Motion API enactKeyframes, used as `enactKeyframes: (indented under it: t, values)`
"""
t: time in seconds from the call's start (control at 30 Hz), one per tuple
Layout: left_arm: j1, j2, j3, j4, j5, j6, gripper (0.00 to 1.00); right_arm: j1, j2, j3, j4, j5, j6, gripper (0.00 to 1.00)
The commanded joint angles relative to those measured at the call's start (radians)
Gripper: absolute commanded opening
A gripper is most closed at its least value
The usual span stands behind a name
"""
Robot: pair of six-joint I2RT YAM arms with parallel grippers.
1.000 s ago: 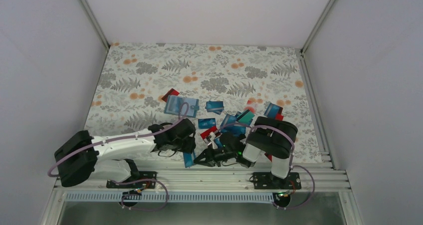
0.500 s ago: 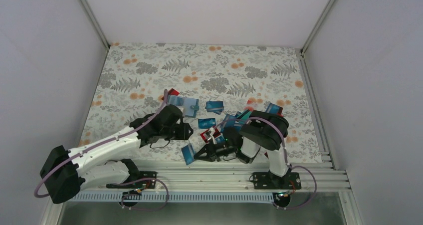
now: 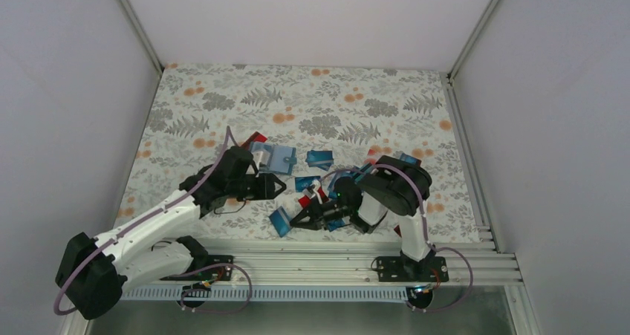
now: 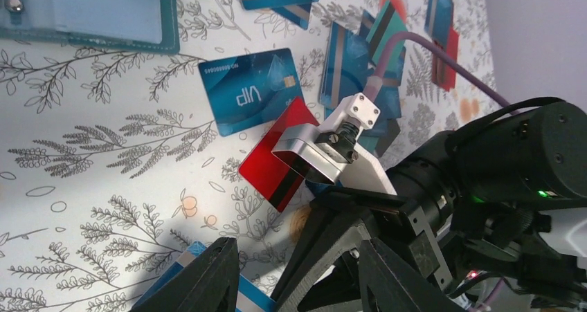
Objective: Put the credit cards into the card holder
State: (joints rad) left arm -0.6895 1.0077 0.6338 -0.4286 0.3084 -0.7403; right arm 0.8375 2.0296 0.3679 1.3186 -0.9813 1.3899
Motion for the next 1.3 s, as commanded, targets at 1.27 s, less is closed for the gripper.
enactKeyframes:
  t: [1.27]
  values:
    - [-0.088,0.172,-0.317,0.146,-0.044,-0.155,0.2,-0.037,-0.013,0.169,-0.565,-0.043,-0.333,0.04]
